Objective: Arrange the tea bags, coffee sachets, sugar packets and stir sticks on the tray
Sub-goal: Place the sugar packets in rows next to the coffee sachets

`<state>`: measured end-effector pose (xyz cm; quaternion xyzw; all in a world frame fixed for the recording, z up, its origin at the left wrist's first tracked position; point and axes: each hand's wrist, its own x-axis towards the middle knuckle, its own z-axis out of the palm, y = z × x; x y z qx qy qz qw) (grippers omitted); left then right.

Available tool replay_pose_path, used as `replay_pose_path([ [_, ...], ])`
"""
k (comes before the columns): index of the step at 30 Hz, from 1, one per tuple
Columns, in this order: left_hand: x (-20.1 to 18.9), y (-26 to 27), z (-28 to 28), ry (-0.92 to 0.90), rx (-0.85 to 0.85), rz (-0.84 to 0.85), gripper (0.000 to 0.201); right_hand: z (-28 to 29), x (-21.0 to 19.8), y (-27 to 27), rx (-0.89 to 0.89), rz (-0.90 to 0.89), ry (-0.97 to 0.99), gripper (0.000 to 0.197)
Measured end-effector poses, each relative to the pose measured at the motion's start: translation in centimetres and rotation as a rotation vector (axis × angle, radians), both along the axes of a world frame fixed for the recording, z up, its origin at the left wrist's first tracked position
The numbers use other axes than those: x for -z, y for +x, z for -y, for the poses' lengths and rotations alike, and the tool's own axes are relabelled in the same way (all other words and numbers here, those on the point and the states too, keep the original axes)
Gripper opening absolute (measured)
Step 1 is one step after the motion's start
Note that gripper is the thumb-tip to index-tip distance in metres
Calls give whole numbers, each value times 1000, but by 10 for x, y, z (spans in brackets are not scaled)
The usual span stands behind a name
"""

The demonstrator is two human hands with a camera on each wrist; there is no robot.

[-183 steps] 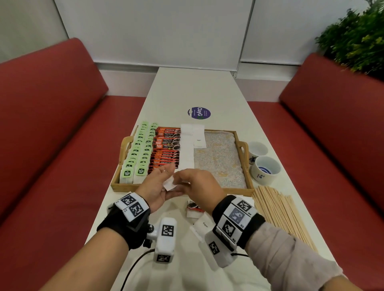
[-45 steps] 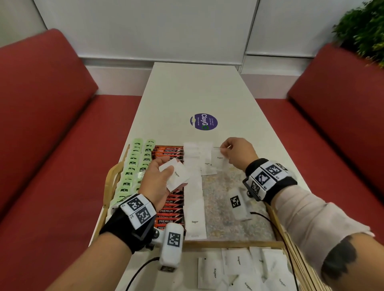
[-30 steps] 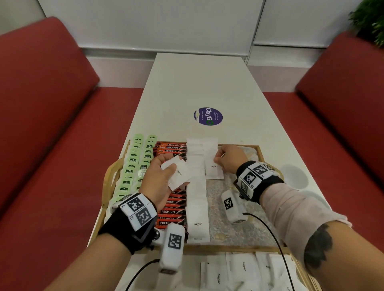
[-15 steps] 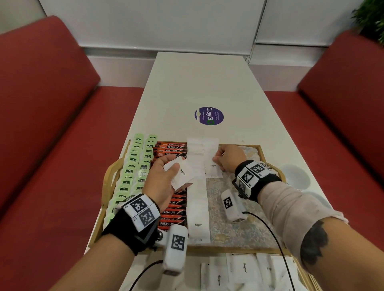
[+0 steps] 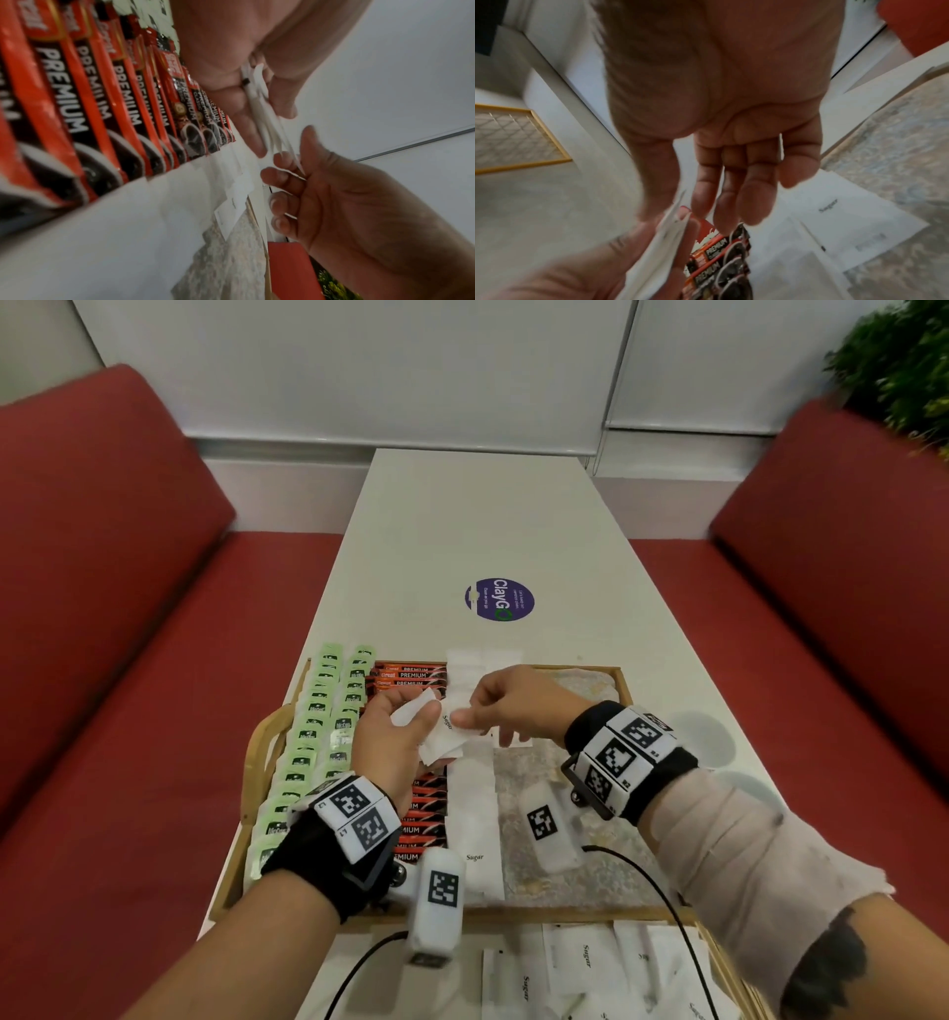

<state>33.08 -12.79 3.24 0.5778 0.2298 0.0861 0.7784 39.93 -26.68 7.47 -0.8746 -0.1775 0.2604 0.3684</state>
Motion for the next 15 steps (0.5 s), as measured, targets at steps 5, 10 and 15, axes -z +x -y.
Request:
replay_pose_path([
  [5,-5,-1,4,-43,18,2,8,0,0,-3,71,-12,84,26],
  [10,-10,-2,4,-118,74,14,17,4,-1,-1,159,-48,188,14],
  [15,-12,-4,4,-129,130,31,23,8,-1,1,256,15,226,12],
])
